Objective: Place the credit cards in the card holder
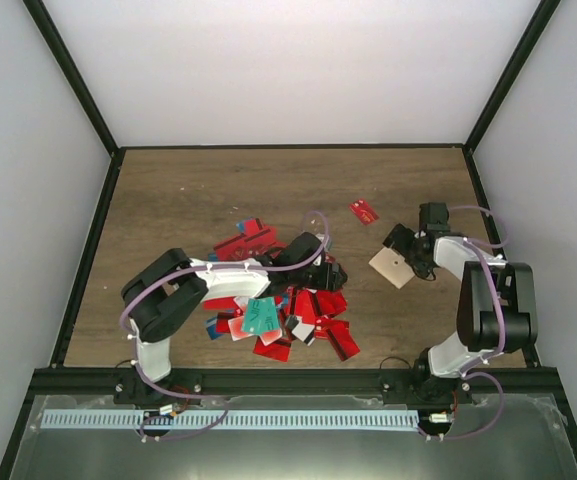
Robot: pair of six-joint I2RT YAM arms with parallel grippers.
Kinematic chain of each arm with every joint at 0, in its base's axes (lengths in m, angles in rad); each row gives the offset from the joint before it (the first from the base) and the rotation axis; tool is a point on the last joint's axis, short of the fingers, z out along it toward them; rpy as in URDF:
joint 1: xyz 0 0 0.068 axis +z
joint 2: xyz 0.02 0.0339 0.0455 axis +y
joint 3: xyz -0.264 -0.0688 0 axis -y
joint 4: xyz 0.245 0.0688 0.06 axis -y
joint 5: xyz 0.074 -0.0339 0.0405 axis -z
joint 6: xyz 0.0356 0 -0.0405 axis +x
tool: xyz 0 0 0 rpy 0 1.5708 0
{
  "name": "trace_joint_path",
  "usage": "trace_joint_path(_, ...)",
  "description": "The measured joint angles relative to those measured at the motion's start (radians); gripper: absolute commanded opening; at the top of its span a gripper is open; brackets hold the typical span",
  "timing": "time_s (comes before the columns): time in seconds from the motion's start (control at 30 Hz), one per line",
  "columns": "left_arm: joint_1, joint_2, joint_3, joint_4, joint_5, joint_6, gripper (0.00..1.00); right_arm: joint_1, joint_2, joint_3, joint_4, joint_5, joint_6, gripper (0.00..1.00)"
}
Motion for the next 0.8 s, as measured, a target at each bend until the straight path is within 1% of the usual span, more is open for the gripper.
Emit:
trace_joint_path(0.07, -0.01, 0.01, 0.009, -0.003, 0.0, -0.008, 0.7, 0.0, -0.014, -0.018, 0.016, -0.029, 0.002, 1.0)
trace_joint_path(0.13, -0.019, 0.024, 0.024, -0.003, 0.0, -0.015, 0.67, 0.002, -0.033, -0.042, 0.033, -0.063, 0.009, 1.0)
trace_joint_path(0.23, -0.024, 0.046, 0.042, -0.004, 0.001, -0.022, 0.65, 0.016, -0.082, -0.1, 0.066, -0.13, 0.038, 1.0)
trace_joint_path(0.4, -0.023, 0.074, 0.068, -0.002, 0.0, -0.026, 0.65, 0.065, -0.163, -0.201, 0.128, -0.251, 0.119, 0.99)
trace_joint_path(0.53, -0.023, 0.088, 0.079, -0.003, -0.003, -0.023, 0.65, 0.076, -0.211, -0.268, 0.175, -0.335, 0.168, 0.99)
trace_joint_path(0.8, -0.023, 0.122, 0.114, -0.009, -0.014, 0.018, 0.63, 0.081, -0.218, -0.27, 0.168, -0.33, 0.151, 0.99)
